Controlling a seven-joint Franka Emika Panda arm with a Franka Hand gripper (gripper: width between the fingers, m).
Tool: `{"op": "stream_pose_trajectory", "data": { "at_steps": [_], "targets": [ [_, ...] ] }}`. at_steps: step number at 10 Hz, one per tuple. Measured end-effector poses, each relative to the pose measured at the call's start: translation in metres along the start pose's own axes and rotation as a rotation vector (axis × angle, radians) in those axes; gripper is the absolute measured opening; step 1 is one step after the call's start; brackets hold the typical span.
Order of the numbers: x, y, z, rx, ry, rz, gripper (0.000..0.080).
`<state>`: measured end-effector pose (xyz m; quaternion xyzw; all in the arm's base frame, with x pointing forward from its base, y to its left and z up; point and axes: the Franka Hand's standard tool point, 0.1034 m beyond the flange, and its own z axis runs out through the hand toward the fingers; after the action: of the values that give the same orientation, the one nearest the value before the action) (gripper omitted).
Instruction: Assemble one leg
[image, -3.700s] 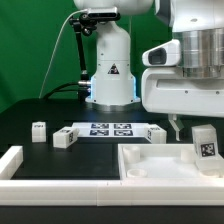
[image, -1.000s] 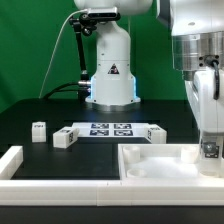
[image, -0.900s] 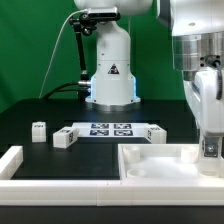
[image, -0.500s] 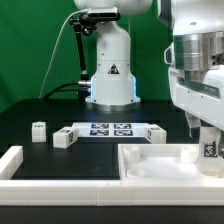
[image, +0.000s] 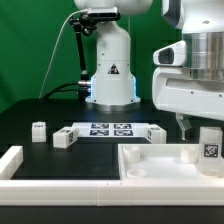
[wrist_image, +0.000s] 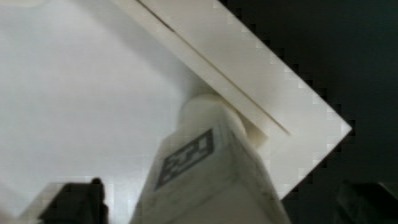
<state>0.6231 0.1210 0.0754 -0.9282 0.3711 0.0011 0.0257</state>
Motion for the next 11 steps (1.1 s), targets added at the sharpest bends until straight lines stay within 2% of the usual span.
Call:
{"op": "stream_pose_trajectory", "data": {
  "at_steps": [1,3,5,6,7,8,9,10,11],
  "targets": [
    [-0.003,-0.002,0.0,-0.02,0.018,-0.113,0.0649],
    [-0.004,-0.002,0.0,-0.036,0.025,-0.273,0.0649],
    [0.006,0.004,0.0,-0.022,0.023,-0.435,0.0649],
    [0.006,0.004,0.0,-0.03,0.027,-0.515,0.0649],
    [0.006,0.004,0.0,-0.031,0.027,-0.515,0.0552],
    [0.006,0.004,0.0,-0.031,0.027,-0.514,0.0552],
    [0.006,0.004,0.0,-0.031,0.027,-0.514,0.037],
    [0.006,0.004,0.0,-0.03,0.027,-0.509,0.0292],
    [0.006,0.004,0.0,-0.03,0.027,-0.492,0.0292]
  ]
}}
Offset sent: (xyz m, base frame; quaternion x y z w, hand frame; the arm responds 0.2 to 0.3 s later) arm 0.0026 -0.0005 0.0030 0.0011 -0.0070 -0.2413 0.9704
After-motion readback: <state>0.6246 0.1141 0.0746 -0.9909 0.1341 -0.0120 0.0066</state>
